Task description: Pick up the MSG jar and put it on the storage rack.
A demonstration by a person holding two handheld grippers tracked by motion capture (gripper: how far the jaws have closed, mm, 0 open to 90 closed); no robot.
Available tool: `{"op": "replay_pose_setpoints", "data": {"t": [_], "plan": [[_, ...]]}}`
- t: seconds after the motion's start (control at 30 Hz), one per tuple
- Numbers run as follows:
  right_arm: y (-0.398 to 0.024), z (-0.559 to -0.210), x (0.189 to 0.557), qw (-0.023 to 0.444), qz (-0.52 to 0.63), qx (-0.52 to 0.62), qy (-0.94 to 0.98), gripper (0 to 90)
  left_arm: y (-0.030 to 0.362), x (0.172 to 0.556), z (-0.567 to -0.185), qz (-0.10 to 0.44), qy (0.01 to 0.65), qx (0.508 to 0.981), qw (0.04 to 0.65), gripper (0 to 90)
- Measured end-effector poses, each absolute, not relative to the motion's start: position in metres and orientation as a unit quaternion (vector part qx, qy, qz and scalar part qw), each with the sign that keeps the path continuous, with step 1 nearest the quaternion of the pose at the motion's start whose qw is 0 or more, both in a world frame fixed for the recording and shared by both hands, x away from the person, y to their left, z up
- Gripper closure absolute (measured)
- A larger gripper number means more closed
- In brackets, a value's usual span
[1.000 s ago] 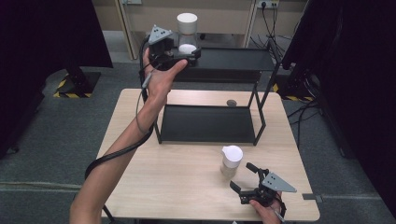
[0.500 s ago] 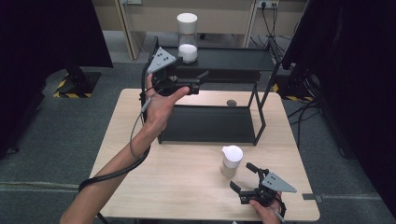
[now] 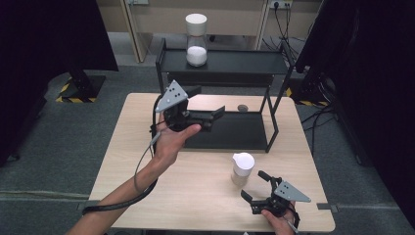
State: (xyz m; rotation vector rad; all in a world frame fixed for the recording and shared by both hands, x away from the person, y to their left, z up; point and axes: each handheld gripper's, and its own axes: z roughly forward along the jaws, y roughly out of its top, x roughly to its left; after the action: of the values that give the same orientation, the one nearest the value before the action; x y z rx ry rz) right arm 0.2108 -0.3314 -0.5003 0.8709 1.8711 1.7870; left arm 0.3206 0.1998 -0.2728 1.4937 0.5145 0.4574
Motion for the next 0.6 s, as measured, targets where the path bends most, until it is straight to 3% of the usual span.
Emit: {"op": "replay_pose_setpoints", "data": {"t": [0.6], "plan": [[-0.332,-0.501,0.211,0.205,0.641,0.312,0.670,0.4,0.210,0.291,-0.334,0.179,0.196,0.670,0.693,0.7]]}}
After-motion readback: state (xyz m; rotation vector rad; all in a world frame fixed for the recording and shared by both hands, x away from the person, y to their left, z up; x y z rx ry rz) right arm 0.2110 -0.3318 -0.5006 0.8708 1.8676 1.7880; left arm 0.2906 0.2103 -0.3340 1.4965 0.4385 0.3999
